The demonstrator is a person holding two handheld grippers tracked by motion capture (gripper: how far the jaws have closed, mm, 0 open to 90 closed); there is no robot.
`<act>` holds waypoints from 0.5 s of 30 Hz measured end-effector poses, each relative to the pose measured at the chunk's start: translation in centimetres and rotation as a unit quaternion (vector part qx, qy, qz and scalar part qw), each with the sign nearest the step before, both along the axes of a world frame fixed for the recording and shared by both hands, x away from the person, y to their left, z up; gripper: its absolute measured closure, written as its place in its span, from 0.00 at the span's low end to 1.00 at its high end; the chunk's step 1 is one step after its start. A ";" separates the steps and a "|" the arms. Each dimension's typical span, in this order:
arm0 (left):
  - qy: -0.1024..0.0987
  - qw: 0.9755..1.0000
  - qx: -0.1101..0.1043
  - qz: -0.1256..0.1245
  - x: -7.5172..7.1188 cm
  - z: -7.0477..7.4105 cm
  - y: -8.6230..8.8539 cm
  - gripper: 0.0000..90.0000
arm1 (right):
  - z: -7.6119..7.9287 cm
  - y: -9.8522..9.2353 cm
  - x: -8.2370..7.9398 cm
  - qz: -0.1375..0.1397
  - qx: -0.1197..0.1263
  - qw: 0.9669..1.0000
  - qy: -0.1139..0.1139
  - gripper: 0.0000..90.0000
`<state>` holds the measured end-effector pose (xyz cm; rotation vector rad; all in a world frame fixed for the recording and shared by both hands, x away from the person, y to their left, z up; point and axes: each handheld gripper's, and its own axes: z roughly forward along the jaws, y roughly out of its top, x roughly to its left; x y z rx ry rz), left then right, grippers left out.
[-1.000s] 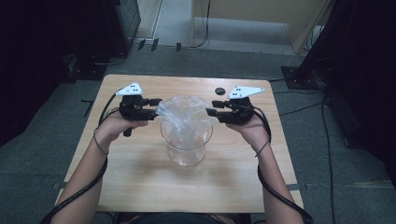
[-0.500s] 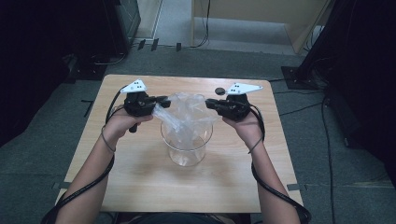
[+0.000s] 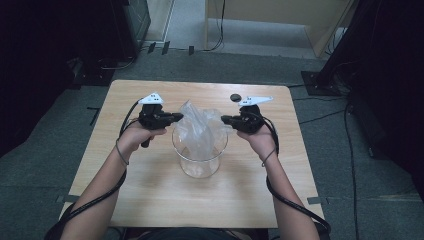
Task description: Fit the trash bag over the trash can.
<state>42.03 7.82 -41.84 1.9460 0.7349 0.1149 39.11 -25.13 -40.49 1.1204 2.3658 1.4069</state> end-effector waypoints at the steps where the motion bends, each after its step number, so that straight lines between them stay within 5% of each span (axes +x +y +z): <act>1: 0.003 1.000 0.000 -0.001 0.0 -0.1 0.0 0.98 | -0.3 0.1 0.0 0.005 -0.004 1.000 0.003 0.98; 5: 0.032 0.999 -0.013 -0.003 0.3 -1.3 0.2 0.99 | -1.3 0.2 0.1 0.013 -0.020 1.000 0.018 1.00; 15: 0.066 0.998 -0.001 -0.003 0.5 -2.8 0.4 0.96 | -2.9 0.5 0.2 0.031 -0.060 0.997 0.033 1.00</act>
